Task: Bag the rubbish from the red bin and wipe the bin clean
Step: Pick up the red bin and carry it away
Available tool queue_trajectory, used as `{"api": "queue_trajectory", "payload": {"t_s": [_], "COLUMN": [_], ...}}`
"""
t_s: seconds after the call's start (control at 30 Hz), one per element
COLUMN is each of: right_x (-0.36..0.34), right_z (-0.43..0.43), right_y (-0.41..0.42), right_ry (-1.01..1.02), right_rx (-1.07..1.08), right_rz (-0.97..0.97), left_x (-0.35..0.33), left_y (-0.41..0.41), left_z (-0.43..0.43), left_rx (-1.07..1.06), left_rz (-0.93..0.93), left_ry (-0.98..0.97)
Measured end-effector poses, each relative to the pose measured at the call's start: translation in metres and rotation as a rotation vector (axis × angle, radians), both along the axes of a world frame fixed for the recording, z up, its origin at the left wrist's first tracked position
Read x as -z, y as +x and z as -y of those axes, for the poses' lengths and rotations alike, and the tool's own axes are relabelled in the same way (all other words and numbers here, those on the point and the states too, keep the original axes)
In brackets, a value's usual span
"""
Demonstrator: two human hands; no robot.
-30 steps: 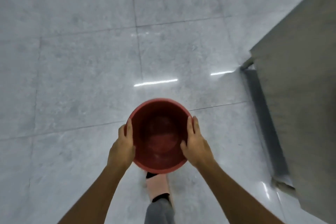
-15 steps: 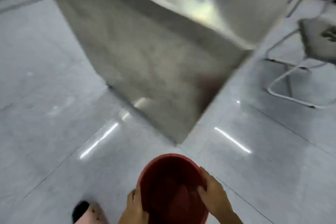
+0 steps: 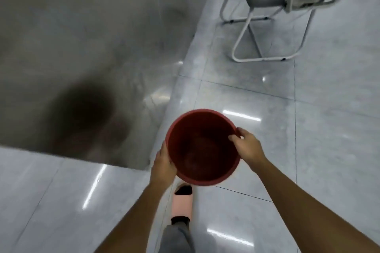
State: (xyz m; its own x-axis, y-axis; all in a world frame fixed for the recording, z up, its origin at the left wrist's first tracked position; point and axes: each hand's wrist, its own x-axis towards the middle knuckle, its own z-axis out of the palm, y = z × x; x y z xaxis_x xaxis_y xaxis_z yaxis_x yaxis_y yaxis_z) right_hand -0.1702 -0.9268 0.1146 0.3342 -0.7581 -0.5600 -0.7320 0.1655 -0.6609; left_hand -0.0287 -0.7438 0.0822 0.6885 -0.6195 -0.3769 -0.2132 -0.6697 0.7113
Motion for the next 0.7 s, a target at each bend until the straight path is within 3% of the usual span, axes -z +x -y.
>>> {"api": "queue_trajectory", "payload": {"t_s": [0.23,0.4,0.6,0.7], "right_x": [0.082,0.122,0.133,0.115], "right_z": [0.062,0.077,0.075,0.066], "right_y": [0.084,0.117,0.104,0.092], "right_ry": [0.126,0.160,0.354,0.275], "right_rx": [0.020,0.026,-0.067,-0.117], "right_rz": [0.059,0.049,0.047,0.027], "left_x": [0.073,0.104,0.106,0.086], "left_y": [0.089,0.115,0.109,0.096], "left_z": [0.085,0.108,0.102,0.091], "left_rx": [-0.024,-0.070,-0.104,-0.113], "left_rz": [-0.072,-0.138,-0.299,-0.258], "left_ry": [0.163,0.174,0.145,0.138]}}
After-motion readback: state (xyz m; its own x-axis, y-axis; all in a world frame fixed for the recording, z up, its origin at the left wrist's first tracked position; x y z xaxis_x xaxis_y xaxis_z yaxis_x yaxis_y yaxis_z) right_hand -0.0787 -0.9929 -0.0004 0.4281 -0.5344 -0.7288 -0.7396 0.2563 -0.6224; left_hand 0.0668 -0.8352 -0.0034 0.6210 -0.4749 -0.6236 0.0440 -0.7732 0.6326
